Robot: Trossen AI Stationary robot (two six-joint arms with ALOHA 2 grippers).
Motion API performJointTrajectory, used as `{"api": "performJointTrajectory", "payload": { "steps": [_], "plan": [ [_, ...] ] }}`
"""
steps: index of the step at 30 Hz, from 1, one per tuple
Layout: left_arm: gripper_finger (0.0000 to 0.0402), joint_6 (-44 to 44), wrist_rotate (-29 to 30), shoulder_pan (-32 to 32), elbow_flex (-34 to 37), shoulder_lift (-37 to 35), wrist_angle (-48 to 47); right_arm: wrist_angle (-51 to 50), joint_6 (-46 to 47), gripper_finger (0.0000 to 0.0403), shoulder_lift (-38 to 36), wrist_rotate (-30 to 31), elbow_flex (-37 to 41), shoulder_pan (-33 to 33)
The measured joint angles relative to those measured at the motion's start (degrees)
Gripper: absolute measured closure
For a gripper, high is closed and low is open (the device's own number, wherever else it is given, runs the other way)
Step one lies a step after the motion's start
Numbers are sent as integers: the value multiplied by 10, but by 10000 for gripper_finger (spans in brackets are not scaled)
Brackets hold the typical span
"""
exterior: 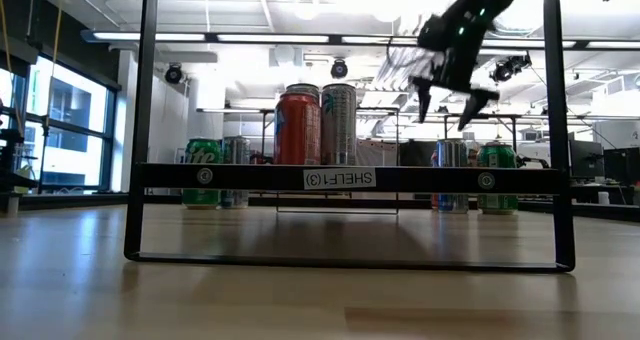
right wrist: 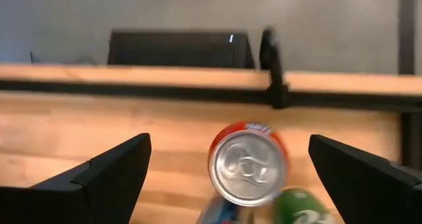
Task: Place canned beverage on shelf
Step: Put the left red soda can, aligned with the other red soda can on the shelf
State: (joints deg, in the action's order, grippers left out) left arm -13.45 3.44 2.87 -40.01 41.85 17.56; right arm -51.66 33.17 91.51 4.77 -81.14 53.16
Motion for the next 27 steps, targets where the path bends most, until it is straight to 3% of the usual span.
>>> {"api": "performJointTrajectory", "payload": {
  "steps": [5, 9, 11, 27],
  "plan": [
    [401, 0, 0, 0, 0, 0, 0, -2, -6, 4, 61, -32, 0, 2],
    [401, 0, 0, 0, 0, 0, -1, -23, -22, 4, 83, -1, -5, 3],
    [401, 0, 0, 0, 0, 0, -2, -35, -23, 4, 87, 29, -3, 3],
    [401, 0, 5, 1, 0, 0, -13, -36, -51, 4, 87, -4, 0, 1]
  ]
}}
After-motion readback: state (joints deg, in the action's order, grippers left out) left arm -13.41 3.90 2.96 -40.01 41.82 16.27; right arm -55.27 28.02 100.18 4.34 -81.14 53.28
